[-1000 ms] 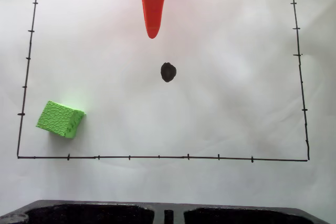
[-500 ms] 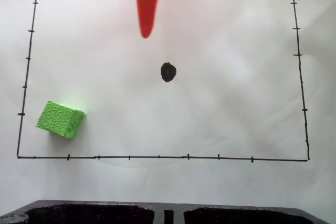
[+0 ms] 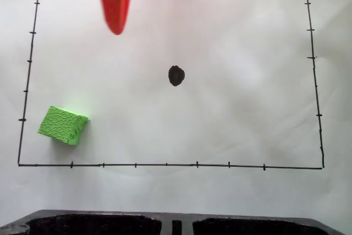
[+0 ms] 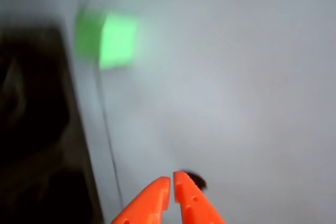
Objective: Grasp the colored block, Place it on the black dot, and then return the arm to the default position.
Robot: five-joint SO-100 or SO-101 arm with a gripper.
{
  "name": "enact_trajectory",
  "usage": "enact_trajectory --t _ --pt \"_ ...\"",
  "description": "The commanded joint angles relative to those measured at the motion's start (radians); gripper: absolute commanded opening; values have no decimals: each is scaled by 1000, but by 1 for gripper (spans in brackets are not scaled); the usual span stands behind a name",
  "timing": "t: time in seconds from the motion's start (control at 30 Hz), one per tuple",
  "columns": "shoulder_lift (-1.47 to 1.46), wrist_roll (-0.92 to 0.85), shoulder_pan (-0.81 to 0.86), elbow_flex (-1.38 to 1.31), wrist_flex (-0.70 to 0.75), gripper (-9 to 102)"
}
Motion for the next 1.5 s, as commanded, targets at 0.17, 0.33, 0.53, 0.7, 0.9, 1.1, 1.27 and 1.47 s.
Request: enact_trajectory --t 0.17,0.33,0.53,0.7,0.9,1.1,1.27,1.47 --pt "-293 -2 89 -316 3 4" --pt "-474 -15 137 -477 -26 5" --pt "-653 -12 178 -617 -40 7" --pt "-769 -26 199 -676 -60 14" --pt "-894 -5 209 -762 -46 21" --pt "-968 63 201 -795 -60 25" --pt "-1022 95 167 -819 -60 29" --pt "-1083 121 126 -838 -51 33"
